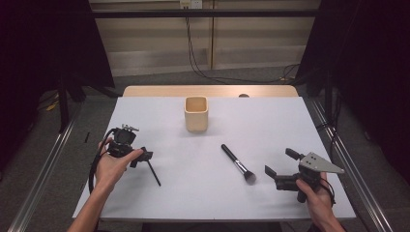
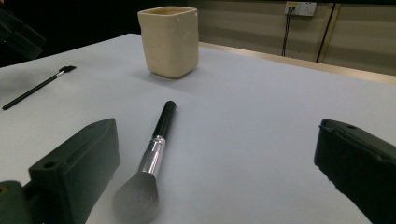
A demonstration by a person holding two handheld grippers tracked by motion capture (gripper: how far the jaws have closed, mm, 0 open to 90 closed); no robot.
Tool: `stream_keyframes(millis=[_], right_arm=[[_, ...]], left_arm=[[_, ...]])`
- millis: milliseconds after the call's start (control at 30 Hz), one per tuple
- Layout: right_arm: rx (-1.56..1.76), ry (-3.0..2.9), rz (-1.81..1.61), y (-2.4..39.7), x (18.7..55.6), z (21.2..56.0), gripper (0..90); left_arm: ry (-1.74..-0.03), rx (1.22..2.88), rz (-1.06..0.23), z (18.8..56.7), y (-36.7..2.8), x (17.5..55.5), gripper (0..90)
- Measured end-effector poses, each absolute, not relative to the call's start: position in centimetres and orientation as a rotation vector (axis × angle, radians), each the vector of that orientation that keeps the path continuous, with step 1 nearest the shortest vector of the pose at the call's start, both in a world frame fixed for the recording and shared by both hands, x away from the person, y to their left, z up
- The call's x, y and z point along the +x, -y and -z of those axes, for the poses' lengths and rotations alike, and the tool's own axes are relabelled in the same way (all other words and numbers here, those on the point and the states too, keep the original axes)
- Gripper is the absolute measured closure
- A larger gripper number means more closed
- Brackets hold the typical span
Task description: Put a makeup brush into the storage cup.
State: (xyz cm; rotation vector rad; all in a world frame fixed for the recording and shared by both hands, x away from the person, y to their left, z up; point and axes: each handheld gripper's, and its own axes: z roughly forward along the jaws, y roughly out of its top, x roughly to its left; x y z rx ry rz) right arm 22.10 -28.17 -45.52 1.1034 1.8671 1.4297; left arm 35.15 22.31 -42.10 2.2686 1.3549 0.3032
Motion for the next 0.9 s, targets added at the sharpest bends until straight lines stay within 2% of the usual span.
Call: stream_keyframes(millis=[267,367,500,900], right_arm=[[1.103,-1.883,-1.427,28.1,22.1,45.6,0.0],[1.097,-1.886,-1.428,28.0,22.1,45.6,0.0],[1.097,-1.887,-1.426,28.0,22.1,45.6,0.0],[1.096,-1.891,-1.426,28.0,22.1,45.6,0.0]], left_arm=[[-1.427,2.371,-0.292,42.5,-22.2,35.8,7.4],[-1.49,2.374,-0.287,42.5,-21.9,36.2,6.5],[-1.525,2.397,-0.232,42.8,-21.4,36.8,6.6],[-1.599,2.441,-0.182,43.9,-20.4,37.8,8.6]])
